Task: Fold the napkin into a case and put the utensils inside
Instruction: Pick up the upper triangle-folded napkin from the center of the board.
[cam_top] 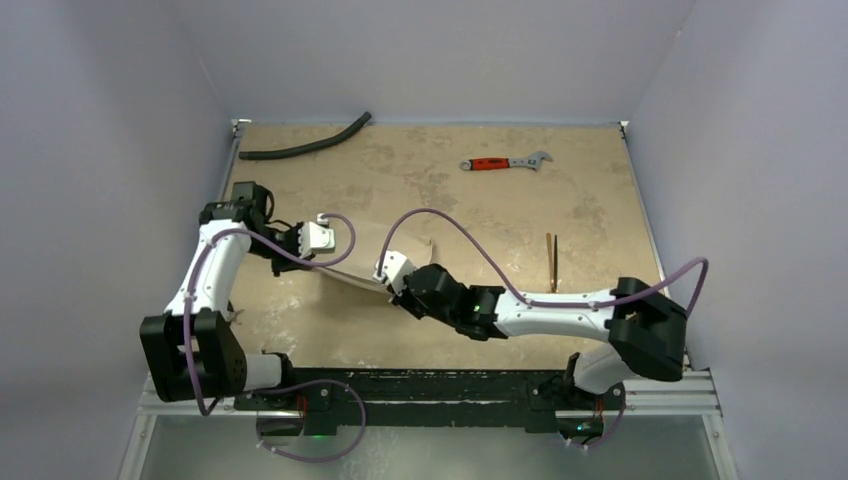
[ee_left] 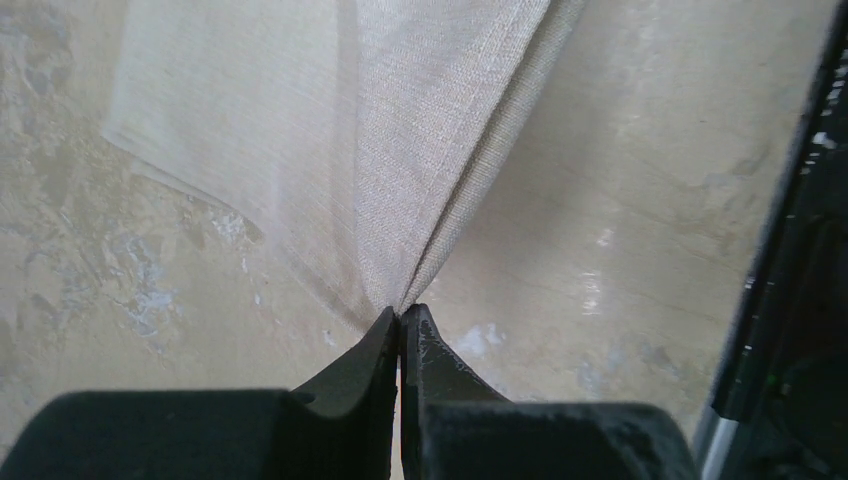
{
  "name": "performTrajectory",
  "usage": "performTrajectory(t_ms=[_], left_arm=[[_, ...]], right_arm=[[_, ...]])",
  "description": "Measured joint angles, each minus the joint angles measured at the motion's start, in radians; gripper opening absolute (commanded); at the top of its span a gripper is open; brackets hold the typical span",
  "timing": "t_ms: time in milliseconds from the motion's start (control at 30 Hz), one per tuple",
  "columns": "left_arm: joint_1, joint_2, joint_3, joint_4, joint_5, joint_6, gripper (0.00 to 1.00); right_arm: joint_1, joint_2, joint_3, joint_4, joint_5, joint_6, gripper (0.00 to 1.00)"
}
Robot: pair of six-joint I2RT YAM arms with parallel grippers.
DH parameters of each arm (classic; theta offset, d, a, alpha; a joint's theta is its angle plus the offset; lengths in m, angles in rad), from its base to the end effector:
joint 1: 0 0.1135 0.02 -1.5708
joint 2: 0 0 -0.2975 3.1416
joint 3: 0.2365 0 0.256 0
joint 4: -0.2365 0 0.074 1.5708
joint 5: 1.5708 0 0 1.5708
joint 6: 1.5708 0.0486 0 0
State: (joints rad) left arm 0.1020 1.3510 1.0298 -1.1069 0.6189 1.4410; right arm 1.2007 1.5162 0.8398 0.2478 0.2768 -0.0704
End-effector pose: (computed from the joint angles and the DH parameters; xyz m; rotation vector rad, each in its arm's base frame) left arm 0.2281 -0.0050 0.2698 1.6428 1.9810 -0.4615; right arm 0.1373 0.3170 0.2514 -1.0446 1.7181 0.4535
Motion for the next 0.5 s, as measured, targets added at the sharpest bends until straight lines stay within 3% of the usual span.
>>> performTrajectory(t_ms=[200, 500], left_arm=[[0.002, -0.121, 0.044, -0.208, 0.043, 0.015, 0.0], [-0.053, -0.381, 0.119, -0.32, 0.096, -0.122, 0.0]], right_arm=[[0.051, -0.138, 0.005, -0.158, -0.036, 0.151, 0.0], [0.219, -0.32, 0.039, -0.332, -0.085, 0.407, 0.0]])
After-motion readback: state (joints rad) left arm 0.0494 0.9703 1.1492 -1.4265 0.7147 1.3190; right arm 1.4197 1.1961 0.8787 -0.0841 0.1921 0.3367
